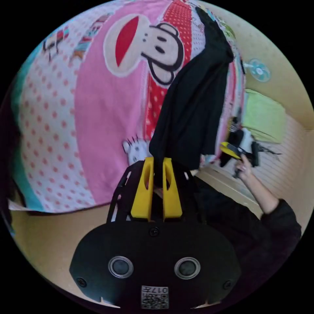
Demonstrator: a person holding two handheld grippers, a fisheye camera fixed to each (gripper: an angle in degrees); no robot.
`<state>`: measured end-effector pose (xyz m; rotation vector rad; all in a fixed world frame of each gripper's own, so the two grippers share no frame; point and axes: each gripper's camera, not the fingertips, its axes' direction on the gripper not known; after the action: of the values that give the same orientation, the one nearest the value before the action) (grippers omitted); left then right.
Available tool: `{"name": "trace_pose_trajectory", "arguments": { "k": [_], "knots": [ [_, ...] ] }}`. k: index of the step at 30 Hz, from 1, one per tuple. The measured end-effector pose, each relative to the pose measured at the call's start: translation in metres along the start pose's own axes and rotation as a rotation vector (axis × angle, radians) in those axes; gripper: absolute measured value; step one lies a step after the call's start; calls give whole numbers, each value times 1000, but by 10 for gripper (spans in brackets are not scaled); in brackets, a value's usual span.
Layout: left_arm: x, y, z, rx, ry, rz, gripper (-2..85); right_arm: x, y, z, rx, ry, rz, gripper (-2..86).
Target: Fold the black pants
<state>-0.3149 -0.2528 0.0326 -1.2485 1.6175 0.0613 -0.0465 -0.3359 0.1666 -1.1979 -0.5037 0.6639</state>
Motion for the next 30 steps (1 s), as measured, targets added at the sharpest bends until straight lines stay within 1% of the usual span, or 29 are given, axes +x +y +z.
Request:
{"name": "trace_pose_trajectory", "arguments": {
  "k": [1, 2, 3, 4, 5, 6, 7, 8, 9, 10, 11, 12, 13, 16, 17, 19, 20, 21, 23, 24, 26, 29, 30],
  "knots": [
    [-4, 10, -5, 18, 71, 8, 48, 7, -5, -4, -14, 42, -10, 120],
    [-17, 31, -15, 79, 198, 3, 47, 11, -8, -5, -24, 60, -18, 120],
    [-36, 52, -21, 131, 291, -70, 46, 19, -13, -5, -50, 81, -47, 122],
    [-47, 61, -23, 151, 320, -124, 45, 27, -18, -2, -96, 98, -66, 124],
    [-66, 80, -27, 192, 350, -237, 42, 31, -20, -1, -115, 107, -70, 125],
    [-80, 97, -30, 218, 334, -329, 20, 39, -21, -7, -100, 112, -76, 127],
    [-85, 104, -30, 202, 295, -377, 9, 49, -22, -15, -88, 112, -80, 125],
    [-93, 116, -28, 130, 188, -464, 3, 54, -23, -18, -84, 110, -81, 124],
    [-96, 126, -24, 49, 112, -507, -1, 64, -25, -27, -82, 103, -90, 117],
    [-98, 129, -22, 8, 92, -515, -1, 75, -27, -38, -91, 81, -110, 99],
    [-99, 135, -18, -75, 70, -527, 1, 80, -27, -45, -101, 60, -124, 84],
    [-100, 136, -17, -143, 52, -541, 5, 91, -27, -61, -118, -19, -186, 60],
    [-100, 135, -18, -164, 47, -543, 8, 103, -21, -79, -116, -49, -249, 39],
    [-87, 113, -37, -160, 50, -510, 22, 148, 6, -131, -62, -133, -405, 29],
    [-79, 96, -45, -138, 76, -484, 30, 161, 10, -140, -60, -136, -404, 28],
    [-65, 67, -54, -115, 130, -435, 44, 216, 24, -163, -67, -57, -358, 25],
    [-52, 45, -60, -102, 145, -395, 51, 229, 27, -166, -74, -26, -346, 25],
    [-37, 23, -64, -89, 129, -351, 57, 257, 30, -173, -96, 21, -323, 24],
    [-10, -10, -68, -80, 78, -288, 62, 295, 33, -179, -152, 22, -267, 23],
    [11, -31, -66, -87, 51, -248, 71, 315, 34, -186, -170, -10, -242, 23],
    [49, -63, -56, -113, 26, -168, 82, 334, 37, -208, -149, -71, -262, 22],
    [125, -107, -27, -160, -51, -5, 97, 343, 47, -247, -136, -219, -450, 19],
    [157, -120, -11, -175, -93, 65, 103, 347, 53, -263, -134, -307, -537, 18]
  ]
}}
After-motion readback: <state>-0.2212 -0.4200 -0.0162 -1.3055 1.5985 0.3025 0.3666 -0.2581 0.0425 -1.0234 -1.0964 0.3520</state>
